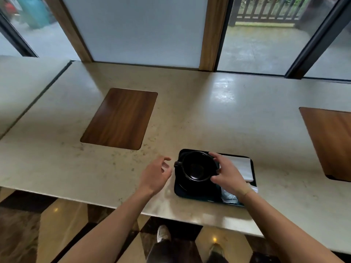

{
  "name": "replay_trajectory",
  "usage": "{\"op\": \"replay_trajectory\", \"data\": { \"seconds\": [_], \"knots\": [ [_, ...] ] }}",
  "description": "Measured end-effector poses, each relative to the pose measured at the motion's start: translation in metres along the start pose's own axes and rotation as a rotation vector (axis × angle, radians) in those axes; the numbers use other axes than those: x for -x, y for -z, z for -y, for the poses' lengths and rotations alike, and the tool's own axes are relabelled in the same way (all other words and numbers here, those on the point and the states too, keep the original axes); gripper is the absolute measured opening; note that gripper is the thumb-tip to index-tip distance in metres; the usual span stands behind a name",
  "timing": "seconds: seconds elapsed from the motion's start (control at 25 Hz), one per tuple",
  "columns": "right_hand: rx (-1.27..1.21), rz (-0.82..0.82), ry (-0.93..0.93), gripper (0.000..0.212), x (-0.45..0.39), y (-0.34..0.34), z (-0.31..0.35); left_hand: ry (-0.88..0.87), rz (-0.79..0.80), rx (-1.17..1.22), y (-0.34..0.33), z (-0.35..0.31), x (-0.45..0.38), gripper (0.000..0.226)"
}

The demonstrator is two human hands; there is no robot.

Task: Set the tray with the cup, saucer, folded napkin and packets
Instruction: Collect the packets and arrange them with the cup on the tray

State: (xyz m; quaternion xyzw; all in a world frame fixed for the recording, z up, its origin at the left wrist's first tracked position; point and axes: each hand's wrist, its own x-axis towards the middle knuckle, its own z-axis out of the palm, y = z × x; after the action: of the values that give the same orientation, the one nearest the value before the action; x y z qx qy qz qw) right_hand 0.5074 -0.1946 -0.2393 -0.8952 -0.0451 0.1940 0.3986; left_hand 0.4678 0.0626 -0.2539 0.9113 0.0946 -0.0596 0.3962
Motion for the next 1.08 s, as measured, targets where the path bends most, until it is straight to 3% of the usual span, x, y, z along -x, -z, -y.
{"op": "replay_trajectory", "data": {
  "seconds": [0.16, 0.28, 0.44, 0.68, 0.92, 1.08],
  "knots": [
    [0.054, -0.049, -0.135, 0.077, 0.0, -0.009, -0.008, 0.068, 0.225, 0.048, 0.0, 0.01, -0.017, 0.031],
    [0.117, -0.1, -0.16, 0.068, -0.008, -0.012, -0.013, 0.114, 0.286, 0.131, -0.007, 0.012, -0.022, 0.027],
    [0.23, -0.126, -0.122, 0.055, -0.021, -0.012, -0.016, 0.155, 0.245, 0.179, -0.013, 0.009, -0.023, 0.023],
    [0.26, -0.121, -0.12, 0.052, -0.023, -0.005, -0.021, 0.196, 0.208, 0.226, -0.017, 0.005, -0.032, 0.03],
    [0.293, -0.049, -0.241, 0.035, -0.01, -0.004, -0.023, 0.19, 0.18, 0.25, -0.024, -0.004, -0.06, 0.016],
    [0.331, -0.088, -0.255, 0.021, -0.011, -0.004, -0.022, 0.15, 0.142, 0.199, -0.026, -0.01, -0.069, 0.009]
  ]
}}
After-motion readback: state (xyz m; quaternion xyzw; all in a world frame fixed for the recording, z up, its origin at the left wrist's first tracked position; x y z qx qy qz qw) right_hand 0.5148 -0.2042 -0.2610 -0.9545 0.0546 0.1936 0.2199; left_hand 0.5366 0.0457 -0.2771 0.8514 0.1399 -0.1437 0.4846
